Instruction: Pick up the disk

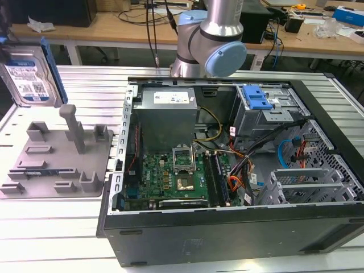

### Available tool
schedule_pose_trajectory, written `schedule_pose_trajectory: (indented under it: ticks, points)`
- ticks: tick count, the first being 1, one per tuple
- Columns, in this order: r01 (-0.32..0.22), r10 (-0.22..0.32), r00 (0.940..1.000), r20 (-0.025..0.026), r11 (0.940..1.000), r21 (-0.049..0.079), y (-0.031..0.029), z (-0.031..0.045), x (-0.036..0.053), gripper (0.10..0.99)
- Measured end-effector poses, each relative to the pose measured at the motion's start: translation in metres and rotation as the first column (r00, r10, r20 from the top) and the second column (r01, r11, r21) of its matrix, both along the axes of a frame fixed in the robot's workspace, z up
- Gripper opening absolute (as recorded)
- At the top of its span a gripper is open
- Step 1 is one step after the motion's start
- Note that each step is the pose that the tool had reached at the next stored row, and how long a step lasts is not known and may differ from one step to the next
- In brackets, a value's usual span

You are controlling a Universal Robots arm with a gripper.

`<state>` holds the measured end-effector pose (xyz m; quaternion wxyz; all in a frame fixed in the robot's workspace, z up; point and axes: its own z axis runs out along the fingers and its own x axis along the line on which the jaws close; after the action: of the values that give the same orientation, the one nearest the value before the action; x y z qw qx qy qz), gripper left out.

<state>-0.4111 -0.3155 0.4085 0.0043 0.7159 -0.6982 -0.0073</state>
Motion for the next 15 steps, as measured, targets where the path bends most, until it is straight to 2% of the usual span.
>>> schedule_pose_trajectory:
  ticks: [2, 5, 6, 11, 15]
  points:
    - [0.000, 0.000, 1.0000, 0.0000, 1.0000, 0.002, -0.0003, 0.0191, 0.0000, 0.369]
    - [0.000, 0.000, 1.0000, -0.0001, 1.0000, 0.004, -0.0007, 0.0367, 0.0000, 0.369]
    - [0.000, 0.000, 1.0000, 0.0000, 1.0000, 0.005, -0.0009, 0.0447, 0.0000, 0.369]
    - [0.000, 0.000, 1.0000, 0.0000, 1.0000, 0.007, -0.0020, 0.0707, 0.0000, 0.369]
    - [0.000, 0.000, 1.0000, -0.0001, 0.9999, 0.010, -0.0026, 0.0862, 0.0000, 0.369]
